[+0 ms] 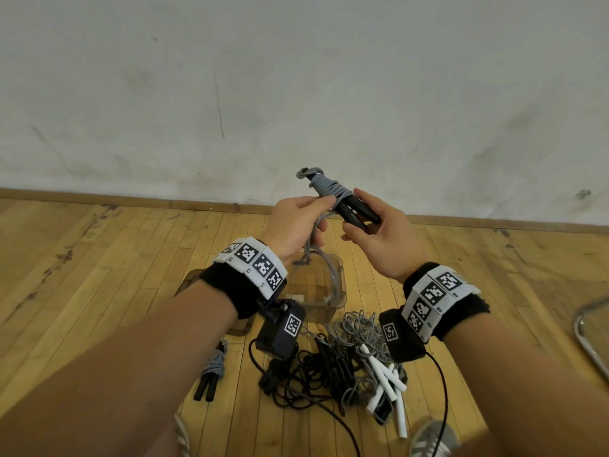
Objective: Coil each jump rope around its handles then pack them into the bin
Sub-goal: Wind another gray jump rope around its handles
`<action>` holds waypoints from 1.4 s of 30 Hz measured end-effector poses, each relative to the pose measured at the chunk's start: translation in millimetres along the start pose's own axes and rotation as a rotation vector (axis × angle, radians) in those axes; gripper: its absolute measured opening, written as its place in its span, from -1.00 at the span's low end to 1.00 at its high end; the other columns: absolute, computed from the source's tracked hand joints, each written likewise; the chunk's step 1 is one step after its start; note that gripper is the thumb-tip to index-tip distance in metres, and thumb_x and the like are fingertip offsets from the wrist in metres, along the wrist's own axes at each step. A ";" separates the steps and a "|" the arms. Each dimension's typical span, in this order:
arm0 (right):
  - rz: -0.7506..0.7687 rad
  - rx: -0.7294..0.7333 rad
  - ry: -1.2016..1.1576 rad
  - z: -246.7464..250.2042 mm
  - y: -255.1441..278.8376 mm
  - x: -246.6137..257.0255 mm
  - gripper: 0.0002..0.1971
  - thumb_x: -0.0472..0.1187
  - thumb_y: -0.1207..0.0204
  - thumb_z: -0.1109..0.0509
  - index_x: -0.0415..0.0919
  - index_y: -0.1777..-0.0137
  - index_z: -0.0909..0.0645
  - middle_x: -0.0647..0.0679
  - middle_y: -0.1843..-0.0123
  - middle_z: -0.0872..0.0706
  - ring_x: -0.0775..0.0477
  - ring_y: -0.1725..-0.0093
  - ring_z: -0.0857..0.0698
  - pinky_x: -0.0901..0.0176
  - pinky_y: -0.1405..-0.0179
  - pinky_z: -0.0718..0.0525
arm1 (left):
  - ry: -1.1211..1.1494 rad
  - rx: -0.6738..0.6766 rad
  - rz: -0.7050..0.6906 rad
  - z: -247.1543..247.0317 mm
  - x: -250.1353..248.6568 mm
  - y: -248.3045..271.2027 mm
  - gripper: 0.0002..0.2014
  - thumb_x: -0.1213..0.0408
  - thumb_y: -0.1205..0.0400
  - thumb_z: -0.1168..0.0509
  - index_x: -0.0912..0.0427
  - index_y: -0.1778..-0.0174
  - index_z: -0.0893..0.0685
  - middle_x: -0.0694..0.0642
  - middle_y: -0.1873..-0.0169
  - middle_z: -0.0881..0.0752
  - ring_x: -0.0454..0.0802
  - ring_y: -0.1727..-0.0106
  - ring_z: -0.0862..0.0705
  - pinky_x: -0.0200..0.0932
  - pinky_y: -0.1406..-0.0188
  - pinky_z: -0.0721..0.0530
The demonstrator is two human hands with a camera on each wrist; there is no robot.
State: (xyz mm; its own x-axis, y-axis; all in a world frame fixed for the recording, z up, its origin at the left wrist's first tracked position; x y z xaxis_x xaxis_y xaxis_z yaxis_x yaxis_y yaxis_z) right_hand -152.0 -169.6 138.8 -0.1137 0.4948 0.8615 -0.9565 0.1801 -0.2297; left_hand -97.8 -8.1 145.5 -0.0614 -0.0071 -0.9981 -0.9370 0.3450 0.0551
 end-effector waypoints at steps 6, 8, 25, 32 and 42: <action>0.036 -0.086 0.167 1.4 0.1 -1.0 -0.25 -0.22 -0.56 -0.54 0.09 -0.71 -0.34 0.08 -0.42 -0.71 0.15 -0.12 -0.81 0.24 -0.19 -0.75 | -0.021 -0.051 -0.036 -2.0 1.8 0.7 -0.80 0.09 -0.74 -0.37 0.10 -0.04 -0.83 0.04 0.38 -0.79 -0.12 0.63 -0.39 -0.16 0.45 -0.52; 0.048 -0.105 0.181 -1.7 1.6 -1.0 -0.27 -0.22 -0.55 -0.54 0.19 -0.65 -0.36 0.09 -0.32 -0.77 0.14 -0.02 -0.83 0.01 -0.14 -0.81 | 0.006 -0.084 -0.047 -2.6 1.3 1.8 -0.80 0.11 -0.76 -0.35 0.12 -0.01 -0.83 0.06 0.39 -0.79 -0.12 0.63 -0.39 -0.18 0.47 -0.54; 0.035 0.130 -0.120 -21.3 11.7 9.7 -0.61 -0.11 -0.77 -0.31 0.07 -0.54 -0.36 -0.10 -0.12 -0.79 -0.13 0.09 -0.86 -0.17 -0.04 -0.85 | -0.128 -0.270 -0.092 11.7 6.0 -6.1 -0.52 -0.11 -0.57 -0.53 0.34 0.17 -0.76 -0.04 0.61 -0.63 -0.14 0.62 -0.51 -0.23 0.54 -0.54; -0.106 0.119 -0.420 -17.0 6.4 14.4 -0.70 -0.10 -0.86 -0.10 0.06 -0.54 -0.40 -0.25 -0.13 -0.81 -0.16 0.04 -0.82 -0.08 -0.09 -0.81 | -0.120 -0.159 -0.112 9.5 3.6 -7.2 -0.62 -0.06 -0.62 -0.49 0.26 0.09 -0.77 -0.08 0.57 -0.57 -0.21 0.62 -0.46 -0.29 0.58 -0.44; -0.166 0.156 -0.513 -19.7 4.3 4.3 -0.55 -0.01 -0.85 -0.09 -0.15 -0.64 -0.42 -0.19 0.12 -0.70 -0.03 0.24 -0.67 -0.03 0.13 -0.71 | -0.137 -0.086 -0.153 7.3 0.8 0.1 -0.79 0.03 -0.71 -0.41 0.04 -0.03 -0.89 0.01 0.57 -0.61 -0.09 0.51 -0.51 -0.23 0.44 -0.55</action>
State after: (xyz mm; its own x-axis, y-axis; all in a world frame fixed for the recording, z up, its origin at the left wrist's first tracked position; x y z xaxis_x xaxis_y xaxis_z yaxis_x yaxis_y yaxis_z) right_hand -151.4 -149.9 132.6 -0.0370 -0.0138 0.9992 -0.9966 0.0736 -0.0359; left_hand -95.5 -1.3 144.5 0.1254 0.0769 -0.9891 -0.9580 0.2687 -0.1006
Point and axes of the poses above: each hand's wrist, its own y-axis away from the middle knuckle, its own z-axis out of the back of the hand, x = y × z, the point moved 4 cm from there along -y, towards the middle knuckle
